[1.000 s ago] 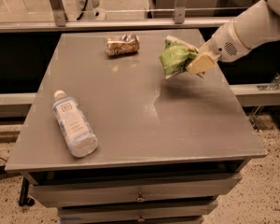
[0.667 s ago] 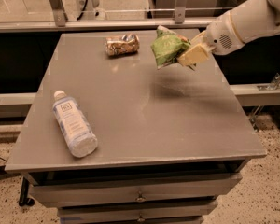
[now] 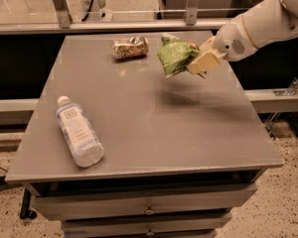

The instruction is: Move green jalapeno chip bag near blue plastic bottle

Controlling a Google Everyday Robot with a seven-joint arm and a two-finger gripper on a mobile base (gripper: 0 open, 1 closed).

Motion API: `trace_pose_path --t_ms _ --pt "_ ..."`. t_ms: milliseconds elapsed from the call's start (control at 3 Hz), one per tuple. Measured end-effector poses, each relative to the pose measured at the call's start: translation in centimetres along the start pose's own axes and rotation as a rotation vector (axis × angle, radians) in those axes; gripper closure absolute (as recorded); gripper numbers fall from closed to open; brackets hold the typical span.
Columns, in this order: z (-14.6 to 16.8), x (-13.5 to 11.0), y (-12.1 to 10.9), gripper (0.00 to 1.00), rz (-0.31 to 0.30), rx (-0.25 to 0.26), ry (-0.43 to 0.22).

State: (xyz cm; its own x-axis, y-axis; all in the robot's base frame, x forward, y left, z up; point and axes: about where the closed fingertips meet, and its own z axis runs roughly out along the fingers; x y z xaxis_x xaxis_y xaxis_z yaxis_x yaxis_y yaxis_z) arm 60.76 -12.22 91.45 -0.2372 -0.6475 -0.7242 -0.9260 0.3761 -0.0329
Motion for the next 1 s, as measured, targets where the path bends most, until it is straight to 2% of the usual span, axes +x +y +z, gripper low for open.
trace_pose_path --t_ms 333,667,1000 --pt "3.1 -1.4 3.0 1.0 -0.121 -0.055 0.007" --pt "7.8 -2.8 6.7 1.0 -0.231 -0.132 0.011" --pt "11.9 -4.3 9.4 1.0 -0.335 -0.179 0.022"
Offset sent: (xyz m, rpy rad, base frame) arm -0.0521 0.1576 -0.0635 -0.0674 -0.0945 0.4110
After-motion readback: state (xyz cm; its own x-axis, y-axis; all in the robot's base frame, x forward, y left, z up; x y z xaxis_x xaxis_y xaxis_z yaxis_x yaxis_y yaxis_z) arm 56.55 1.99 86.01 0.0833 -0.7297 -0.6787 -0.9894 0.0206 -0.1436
